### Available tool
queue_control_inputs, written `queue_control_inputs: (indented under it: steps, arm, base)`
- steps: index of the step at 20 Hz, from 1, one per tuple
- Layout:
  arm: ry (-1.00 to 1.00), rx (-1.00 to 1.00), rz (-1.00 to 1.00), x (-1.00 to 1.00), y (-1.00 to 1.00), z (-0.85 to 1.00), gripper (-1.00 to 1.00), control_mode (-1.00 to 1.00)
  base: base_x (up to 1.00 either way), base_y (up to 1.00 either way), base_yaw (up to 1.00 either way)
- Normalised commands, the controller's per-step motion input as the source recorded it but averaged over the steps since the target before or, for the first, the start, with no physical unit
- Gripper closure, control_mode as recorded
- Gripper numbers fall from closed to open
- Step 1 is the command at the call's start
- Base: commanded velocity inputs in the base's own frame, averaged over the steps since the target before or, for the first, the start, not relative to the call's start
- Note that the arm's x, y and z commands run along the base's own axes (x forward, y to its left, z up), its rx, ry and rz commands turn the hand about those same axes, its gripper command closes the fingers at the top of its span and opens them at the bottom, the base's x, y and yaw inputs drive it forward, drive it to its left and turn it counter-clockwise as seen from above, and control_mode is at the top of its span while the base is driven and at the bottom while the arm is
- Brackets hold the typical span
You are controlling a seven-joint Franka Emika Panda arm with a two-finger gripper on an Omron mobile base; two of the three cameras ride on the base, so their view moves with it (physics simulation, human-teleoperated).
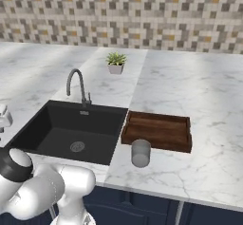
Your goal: Pick up all produce items and place them in the sink. Turn on the sink faucet to wash them. Then turn the sink off and put them in the tray.
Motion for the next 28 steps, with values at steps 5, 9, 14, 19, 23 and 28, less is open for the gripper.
queue_control_inputs:
  steps: [5, 9, 14, 19, 23, 28]
  arm:
    - [0.0, 0.0, 0.01, 0.0, 0.49, -0.24, -1.0, -1.0]
    - [0.0, 0.0, 0.0, 0.09, 0.43, -0.23, -1.0, -1.0]
    - [0.0, 0.0, 0.0, 0.21, 0.3, -0.22, -1.0, -1.0]
    - [0.0, 0.0, 0.0, 0.29, 0.17, -0.22, -1.0, -1.0]
    - [0.0, 0.0, 0.0, 0.29, 0.07, -0.24, -1.0, -1.0]
    - [0.0, 0.0, 0.0, 0.12, 0.01, -0.29, -1.0, -1.0]
  base:
    - [0.0, 0.0, 0.0]
    - [0.0, 0.0, 0.0]
    - [0.0, 0.0, 0.0]
    - [0.0, 0.0, 0.0]
    - [0.0, 0.0, 0.0]
    - [0.0, 0.0, 0.0]
